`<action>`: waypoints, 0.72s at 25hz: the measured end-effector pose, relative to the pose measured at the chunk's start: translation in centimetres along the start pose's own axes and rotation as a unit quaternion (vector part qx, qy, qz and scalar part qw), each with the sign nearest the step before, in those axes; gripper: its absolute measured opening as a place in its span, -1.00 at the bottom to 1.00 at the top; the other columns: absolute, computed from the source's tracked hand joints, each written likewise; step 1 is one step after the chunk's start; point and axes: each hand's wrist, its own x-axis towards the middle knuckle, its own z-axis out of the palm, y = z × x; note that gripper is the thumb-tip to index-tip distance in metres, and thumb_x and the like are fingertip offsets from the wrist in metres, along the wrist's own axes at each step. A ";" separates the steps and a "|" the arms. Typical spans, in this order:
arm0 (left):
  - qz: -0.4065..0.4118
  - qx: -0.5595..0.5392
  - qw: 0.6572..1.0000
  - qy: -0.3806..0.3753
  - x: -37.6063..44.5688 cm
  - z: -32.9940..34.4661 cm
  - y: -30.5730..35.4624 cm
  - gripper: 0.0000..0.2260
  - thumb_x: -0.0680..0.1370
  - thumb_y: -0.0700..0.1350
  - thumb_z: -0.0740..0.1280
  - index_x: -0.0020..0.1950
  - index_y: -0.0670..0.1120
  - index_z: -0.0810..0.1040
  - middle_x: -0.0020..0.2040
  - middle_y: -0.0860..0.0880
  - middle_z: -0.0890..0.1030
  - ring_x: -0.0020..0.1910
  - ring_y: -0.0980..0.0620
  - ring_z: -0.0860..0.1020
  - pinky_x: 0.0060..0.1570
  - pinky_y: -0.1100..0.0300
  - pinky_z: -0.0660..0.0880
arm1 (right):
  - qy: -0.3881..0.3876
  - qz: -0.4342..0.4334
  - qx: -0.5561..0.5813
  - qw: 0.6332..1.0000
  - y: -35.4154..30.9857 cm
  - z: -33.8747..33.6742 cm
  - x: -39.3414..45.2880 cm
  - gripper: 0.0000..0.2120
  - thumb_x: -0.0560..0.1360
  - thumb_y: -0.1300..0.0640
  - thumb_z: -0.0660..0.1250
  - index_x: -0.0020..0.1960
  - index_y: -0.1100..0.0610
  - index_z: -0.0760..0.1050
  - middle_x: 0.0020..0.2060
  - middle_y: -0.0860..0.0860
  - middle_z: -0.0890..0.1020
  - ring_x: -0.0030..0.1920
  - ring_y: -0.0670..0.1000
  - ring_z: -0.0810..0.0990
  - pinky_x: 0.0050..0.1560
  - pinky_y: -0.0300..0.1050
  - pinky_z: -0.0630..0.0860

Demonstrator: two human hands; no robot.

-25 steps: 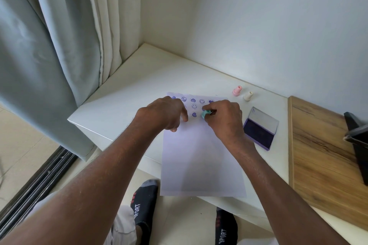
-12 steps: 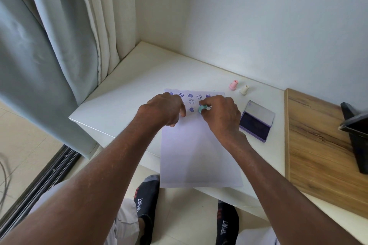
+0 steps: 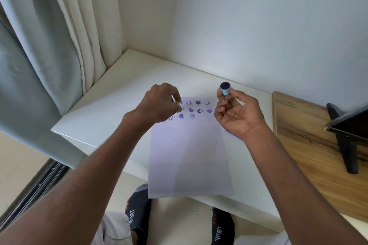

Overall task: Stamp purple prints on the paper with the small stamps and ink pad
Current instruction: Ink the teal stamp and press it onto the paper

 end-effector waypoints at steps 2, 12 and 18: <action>-0.014 -0.052 0.998 0.020 0.2 0.5 0.5 -0.87 0.50 -0.17 0.50 0.03 -0.08 0.67 -0.11 -0.02 0.71 -0.21 -0.06 0.66 -0.36 0.21 0.44 | -0.053 0.013 0.076 0.996 -0.5 -0.5 -0.3 -0.93 0.55 0.21 0.34 0.03 0.17 0.51 0.02 0.10 0.69 -0.32 0.00 0.51 -0.26 -0.18 0.42; -0.056 -0.441 0.896 -0.020 0.9 3.0 4.4 -0.79 0.53 -0.31 0.49 0.16 -0.25 0.68 -0.08 -0.18 0.72 -0.08 -0.15 0.72 0.19 -0.02 0.64 | 0.035 -0.075 -0.100 0.992 -0.7 -0.6 -0.8 -0.59 0.49 0.23 0.41 0.34 0.22 0.61 0.03 0.11 0.71 -0.23 -0.01 0.66 -0.26 -0.22 0.52; -0.064 -0.461 0.885 -0.022 1.2 4.1 5.7 -0.80 0.50 -0.26 0.52 0.11 -0.26 0.70 0.02 -0.31 0.72 -0.12 -0.08 0.69 0.06 0.10 0.68 | 0.076 -0.158 -0.255 0.951 -0.4 -0.4 -1.1 -0.78 0.50 0.24 0.44 0.13 0.10 0.72 -0.08 0.05 0.77 -0.12 0.04 0.74 -0.09 -0.12 0.55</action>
